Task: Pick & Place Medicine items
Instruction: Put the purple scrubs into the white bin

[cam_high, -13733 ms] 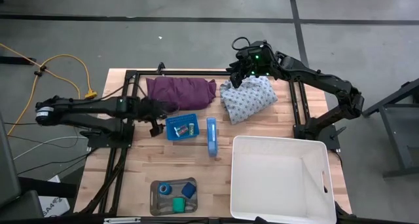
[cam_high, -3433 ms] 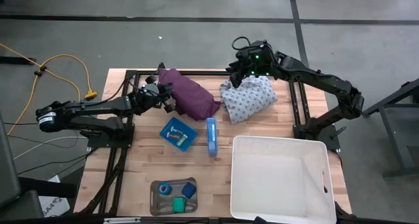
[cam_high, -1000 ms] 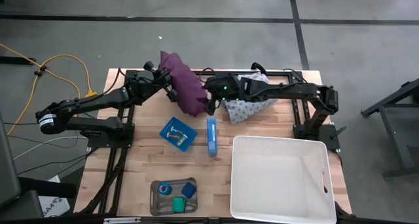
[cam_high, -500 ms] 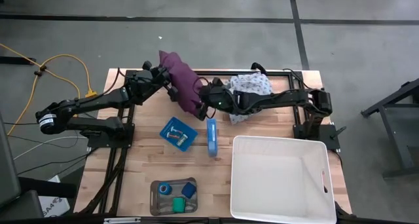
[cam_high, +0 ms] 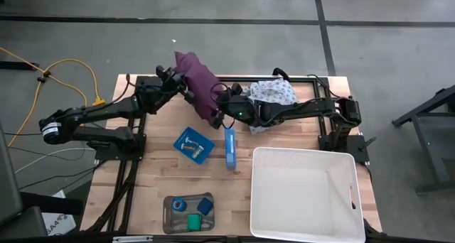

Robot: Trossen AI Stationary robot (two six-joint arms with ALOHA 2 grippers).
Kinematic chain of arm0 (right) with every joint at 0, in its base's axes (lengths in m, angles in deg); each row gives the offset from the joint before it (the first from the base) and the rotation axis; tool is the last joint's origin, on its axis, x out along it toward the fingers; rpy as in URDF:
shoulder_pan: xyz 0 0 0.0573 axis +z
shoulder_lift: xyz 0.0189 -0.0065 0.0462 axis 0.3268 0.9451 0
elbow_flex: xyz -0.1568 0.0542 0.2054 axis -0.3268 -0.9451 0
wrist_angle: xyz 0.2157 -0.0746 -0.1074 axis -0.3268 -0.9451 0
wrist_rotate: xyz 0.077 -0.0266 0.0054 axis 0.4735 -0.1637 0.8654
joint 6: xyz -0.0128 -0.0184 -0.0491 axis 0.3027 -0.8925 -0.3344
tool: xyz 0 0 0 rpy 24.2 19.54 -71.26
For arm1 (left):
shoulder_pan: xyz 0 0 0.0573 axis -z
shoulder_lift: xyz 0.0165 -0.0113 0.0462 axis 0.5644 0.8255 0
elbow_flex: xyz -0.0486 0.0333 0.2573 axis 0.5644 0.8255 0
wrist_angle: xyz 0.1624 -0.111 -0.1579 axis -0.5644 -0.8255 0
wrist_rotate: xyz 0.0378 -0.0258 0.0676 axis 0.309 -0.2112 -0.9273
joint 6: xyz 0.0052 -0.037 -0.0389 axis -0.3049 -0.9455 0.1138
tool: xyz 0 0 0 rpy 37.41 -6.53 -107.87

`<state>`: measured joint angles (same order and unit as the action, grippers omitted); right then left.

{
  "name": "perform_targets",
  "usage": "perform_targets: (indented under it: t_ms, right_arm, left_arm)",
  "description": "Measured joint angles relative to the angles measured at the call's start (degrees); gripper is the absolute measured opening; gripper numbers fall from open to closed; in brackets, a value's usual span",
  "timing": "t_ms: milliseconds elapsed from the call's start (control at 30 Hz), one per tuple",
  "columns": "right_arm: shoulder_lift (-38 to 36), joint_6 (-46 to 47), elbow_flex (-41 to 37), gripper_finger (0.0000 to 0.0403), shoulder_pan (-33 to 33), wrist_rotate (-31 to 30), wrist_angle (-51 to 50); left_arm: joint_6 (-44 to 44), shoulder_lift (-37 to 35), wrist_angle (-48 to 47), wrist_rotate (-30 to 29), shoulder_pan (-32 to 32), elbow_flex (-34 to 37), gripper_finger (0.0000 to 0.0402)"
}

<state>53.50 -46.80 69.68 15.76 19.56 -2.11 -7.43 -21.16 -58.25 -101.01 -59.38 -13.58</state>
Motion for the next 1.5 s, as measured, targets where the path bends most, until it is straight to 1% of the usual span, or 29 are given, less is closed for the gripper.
perform_targets:
  t_ms: [67,133,367,433,667,1000,1133,1300,1500]
  right_arm:
    - [0.00,-2.22,0.00,0.0266,0.02,1.69,1.50]
    - [0.10,-5.21,0.00,0.0266,0.33,1.53,2.94]
    - [3.96,-17.16,0.07,0.0266,2.13,-8.46,10.50]
    - [4.83,-18.01,0.01,0.0266,2.27,-11.41,11.38]
    - [5.81,-18.63,0.00,0.0266,2.58,-15.38,13.62]
    - [5.81,-18.27,0.00,0.0266,4.17,-14.88,18.59]
    - [5.79,-15.70,0.00,0.0266,4.07,-14.97,18.61]
    - [5.79,-15.09,0.00,0.0266,4.07,-14.99,18.76]
    - [5.79,-14.30,0.00,0.0266,4.07,-11.20,18.72]
  left_arm:
    - [-0.02,0.63,1.47,0.01,0.33,0.00,0.0013]
    - [0.12,1.62,3.70,0.03,0.75,0.00,0.0013]
    - [0.29,3.95,9.40,-0.18,1.73,0.00,0.0013]
    - [0.42,4.11,10.96,-0.23,1.73,0.00,0.0013]
    - [0.70,4.11,13.91,-0.68,1.73,0.00,0.0013]
    - [0.72,4.11,18.28,-2.10,1.47,0.00,0.0013]
    - [0.70,4.11,18.96,-2.07,1.56,0.00,0.0013]
    - [0.70,4.11,18.76,-2.03,1.58,-0.02,0.0013]
    - [1.55,4.11,18.66,-2.05,1.93,-0.02,0.0013]
